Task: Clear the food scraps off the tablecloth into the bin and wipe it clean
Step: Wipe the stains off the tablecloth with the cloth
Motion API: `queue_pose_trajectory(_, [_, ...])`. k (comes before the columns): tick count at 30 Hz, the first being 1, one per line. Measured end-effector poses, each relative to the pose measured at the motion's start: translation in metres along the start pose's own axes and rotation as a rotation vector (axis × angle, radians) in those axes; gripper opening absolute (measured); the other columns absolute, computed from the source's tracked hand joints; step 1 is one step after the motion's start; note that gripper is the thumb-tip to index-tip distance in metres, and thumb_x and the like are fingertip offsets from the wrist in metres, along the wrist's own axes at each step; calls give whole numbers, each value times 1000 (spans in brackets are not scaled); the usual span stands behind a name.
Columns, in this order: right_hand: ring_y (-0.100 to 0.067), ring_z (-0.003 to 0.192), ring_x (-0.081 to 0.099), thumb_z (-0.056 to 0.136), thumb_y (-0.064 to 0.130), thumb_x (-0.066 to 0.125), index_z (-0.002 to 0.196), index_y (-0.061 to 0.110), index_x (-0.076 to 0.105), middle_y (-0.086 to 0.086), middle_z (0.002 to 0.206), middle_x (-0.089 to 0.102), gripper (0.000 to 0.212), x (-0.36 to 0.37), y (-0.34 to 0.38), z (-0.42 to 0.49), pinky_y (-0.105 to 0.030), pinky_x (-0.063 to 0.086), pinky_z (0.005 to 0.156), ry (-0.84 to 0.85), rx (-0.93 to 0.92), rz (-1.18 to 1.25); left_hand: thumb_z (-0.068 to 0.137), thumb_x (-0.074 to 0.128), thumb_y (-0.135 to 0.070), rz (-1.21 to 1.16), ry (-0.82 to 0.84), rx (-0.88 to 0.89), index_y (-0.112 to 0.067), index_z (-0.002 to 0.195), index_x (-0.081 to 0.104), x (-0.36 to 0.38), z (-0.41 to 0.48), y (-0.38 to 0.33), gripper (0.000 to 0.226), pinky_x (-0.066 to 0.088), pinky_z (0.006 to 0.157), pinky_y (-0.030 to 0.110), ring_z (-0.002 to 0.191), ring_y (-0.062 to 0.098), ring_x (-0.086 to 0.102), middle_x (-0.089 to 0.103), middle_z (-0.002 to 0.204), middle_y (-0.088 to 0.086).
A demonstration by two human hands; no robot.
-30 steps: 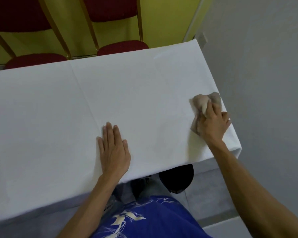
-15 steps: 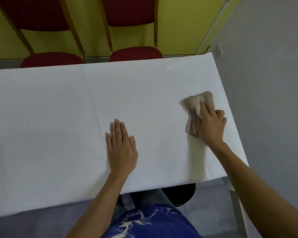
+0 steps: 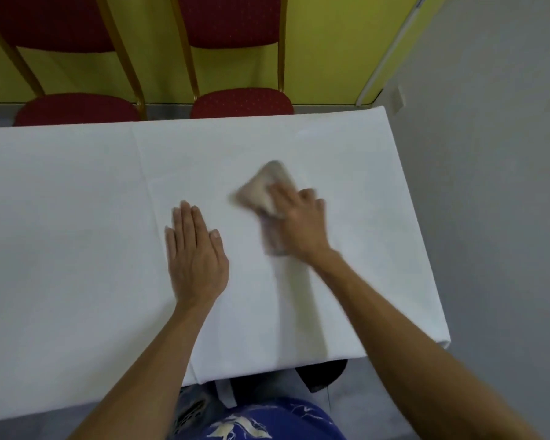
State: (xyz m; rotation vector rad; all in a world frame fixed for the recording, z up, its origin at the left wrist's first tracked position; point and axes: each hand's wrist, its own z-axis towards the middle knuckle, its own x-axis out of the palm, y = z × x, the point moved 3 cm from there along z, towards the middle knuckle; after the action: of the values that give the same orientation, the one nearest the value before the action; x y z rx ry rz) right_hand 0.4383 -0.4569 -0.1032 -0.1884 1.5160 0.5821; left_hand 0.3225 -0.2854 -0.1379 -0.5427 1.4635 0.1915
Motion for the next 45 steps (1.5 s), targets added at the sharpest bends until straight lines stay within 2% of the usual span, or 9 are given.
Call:
queue_pose_trajectory(4, [-40,107,43,99,51,42,141,26,46,-2,151,40,50,-25,-127,14,-44,31,84,-66,509,-6,107,20,-30,19,6,-4,0,156,17,1,2,-2,58,12,126,45,156,26,7,12,167,14])
queue_pose_trajectory(7, [-36,102,42,97,33,49,135,19,51,-4,144,47,41,-23,-111,13,-38,25,78,-124,661,-10,106,23,-28,22,1,-10,0,156,18,0,3,-3,57,13,125,47,155,27,8,13,166,15])
queue_pose_trajectory(13, [-31,82,50,82,28,64,124,17,63,-1,124,62,44,17,62,-8,-34,29,65,2,100,45,106,21,-29,44,4,-5,0,156,20,-3,3,-7,58,14,125,47,155,27,9,16,166,15])
queue_pose_trajectory(17, [-32,86,50,74,28,59,127,25,61,4,129,60,53,7,41,13,-34,29,66,87,-80,48,106,20,-29,56,1,1,1,156,18,-3,2,-6,58,14,125,47,155,26,8,14,166,15])
queue_pose_trajectory(23, [-41,116,42,89,27,48,142,22,45,-7,147,39,53,-25,-108,110,-44,37,91,84,508,-91,105,16,-31,49,18,-7,0,157,16,-2,2,-5,60,13,125,47,156,25,6,11,167,13])
queue_pose_trajectory(26, [-39,120,39,94,28,48,142,18,42,-11,147,36,50,-27,-99,118,-44,35,96,52,788,3,105,16,-31,39,15,-17,0,157,17,-3,2,-5,60,14,125,47,156,25,6,12,167,13])
queue_pose_trajectory(33, [-34,109,44,84,24,58,138,28,47,5,144,45,55,8,33,98,-40,34,82,133,-38,-45,105,20,-29,45,-5,0,1,156,20,-4,1,-4,59,15,125,47,155,27,10,15,166,15])
queue_pose_trajectory(39, [-36,134,32,95,45,46,137,21,49,-6,147,43,48,-16,-107,140,-55,30,102,17,535,-51,105,21,-29,29,0,-11,1,155,21,-3,2,-7,59,15,125,47,155,26,10,14,166,15])
queue_pose_trajectory(45, [-33,133,36,89,13,48,134,22,50,-9,147,40,45,-1,5,160,-49,34,102,113,352,7,104,24,-28,27,0,-29,0,156,20,-2,3,-5,59,15,125,47,155,25,9,14,166,13])
